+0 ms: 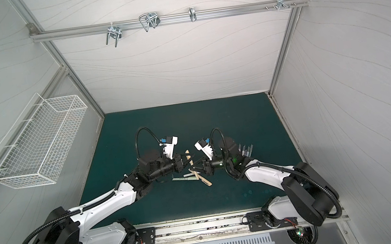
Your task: Open the pen caps
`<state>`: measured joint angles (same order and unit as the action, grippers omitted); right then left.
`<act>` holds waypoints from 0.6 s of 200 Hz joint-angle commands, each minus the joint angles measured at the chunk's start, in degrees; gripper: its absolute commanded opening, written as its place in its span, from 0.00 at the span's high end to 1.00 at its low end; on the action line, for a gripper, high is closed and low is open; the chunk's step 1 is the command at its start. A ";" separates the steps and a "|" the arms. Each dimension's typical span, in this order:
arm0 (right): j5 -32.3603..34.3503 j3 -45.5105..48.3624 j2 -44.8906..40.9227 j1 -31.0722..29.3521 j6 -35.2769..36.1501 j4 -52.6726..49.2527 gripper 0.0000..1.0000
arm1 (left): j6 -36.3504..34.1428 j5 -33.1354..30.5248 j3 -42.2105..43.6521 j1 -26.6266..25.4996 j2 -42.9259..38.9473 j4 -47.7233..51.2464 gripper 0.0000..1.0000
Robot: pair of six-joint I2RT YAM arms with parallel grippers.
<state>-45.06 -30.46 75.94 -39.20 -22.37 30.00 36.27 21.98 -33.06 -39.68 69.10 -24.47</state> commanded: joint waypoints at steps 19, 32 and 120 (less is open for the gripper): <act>0.80 -0.44 -0.02 -0.70 1.74 -0.04 1.00 | 0.36 -1.56 -0.64 0.04 -0.49 -1.91 1.00; 4.61 -0.55 -1.63 -1.85 3.96 -2.77 1.00 | 0.54 -3.57 -0.72 0.00 -0.95 -0.63 1.00; 41.16 -1.19 -11.45 -16.87 17.32 -14.95 1.00 | 4.06 -11.08 1.57 2.56 -4.06 1.97 1.00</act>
<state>-9.15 -30.83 66.37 -53.76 -11.46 17.91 38.22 16.91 -31.70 -39.42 65.67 -21.43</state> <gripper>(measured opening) 0.134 0.136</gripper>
